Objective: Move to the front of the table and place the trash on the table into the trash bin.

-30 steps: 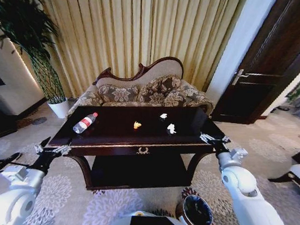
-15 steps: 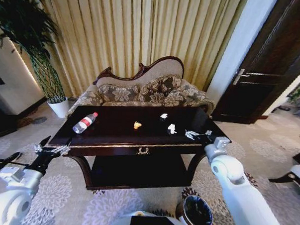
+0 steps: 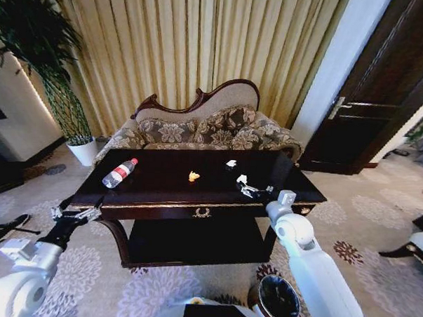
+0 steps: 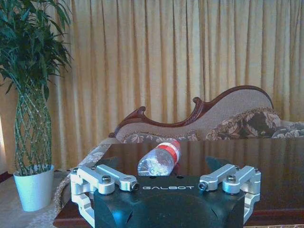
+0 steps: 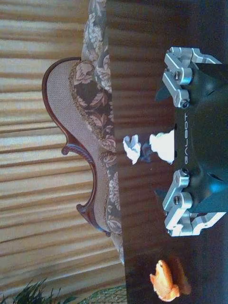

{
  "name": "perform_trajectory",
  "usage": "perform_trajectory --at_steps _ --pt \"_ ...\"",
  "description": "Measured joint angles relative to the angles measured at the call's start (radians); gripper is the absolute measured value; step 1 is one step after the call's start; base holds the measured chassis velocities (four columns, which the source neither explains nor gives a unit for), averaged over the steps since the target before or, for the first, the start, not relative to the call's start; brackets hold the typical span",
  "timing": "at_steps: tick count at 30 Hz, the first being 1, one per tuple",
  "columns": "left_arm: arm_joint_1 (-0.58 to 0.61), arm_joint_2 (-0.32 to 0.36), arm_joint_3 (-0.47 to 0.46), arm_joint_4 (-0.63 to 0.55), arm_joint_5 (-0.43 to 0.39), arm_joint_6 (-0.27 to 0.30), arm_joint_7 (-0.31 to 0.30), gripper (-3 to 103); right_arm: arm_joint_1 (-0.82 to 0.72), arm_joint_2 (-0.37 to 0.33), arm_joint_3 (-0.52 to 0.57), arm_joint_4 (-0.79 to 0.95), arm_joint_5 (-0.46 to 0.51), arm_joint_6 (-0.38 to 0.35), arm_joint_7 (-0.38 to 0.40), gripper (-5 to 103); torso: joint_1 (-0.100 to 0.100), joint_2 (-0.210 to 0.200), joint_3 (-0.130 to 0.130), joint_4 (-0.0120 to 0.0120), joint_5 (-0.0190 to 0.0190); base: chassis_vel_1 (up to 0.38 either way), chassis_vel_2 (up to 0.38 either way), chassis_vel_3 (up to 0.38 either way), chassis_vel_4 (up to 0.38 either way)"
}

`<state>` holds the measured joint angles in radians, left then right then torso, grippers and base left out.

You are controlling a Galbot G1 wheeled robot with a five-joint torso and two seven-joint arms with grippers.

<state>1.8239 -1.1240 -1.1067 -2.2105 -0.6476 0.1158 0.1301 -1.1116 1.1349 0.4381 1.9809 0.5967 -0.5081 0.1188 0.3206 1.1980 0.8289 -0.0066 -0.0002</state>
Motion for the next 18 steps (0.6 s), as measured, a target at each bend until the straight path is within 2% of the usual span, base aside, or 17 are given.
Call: perform_trajectory --at_steps 6,18 --pt "0.003 -0.007 -0.001 0.001 0.000 0.000 0.000 100 0.100 0.014 -0.062 -0.071 -0.005 0.000 0.000 100 0.000 0.000 0.000 0.0002 0.0002 0.000 0.000 0.000 0.000" --pt "-0.006 -0.003 -0.002 0.021 -0.003 0.000 0.000 100 0.135 0.036 -0.109 -0.147 -0.047 0.009 0.000 100 0.000 0.000 0.000 -0.0001 0.0003 0.000 0.000 0.000 0.000"
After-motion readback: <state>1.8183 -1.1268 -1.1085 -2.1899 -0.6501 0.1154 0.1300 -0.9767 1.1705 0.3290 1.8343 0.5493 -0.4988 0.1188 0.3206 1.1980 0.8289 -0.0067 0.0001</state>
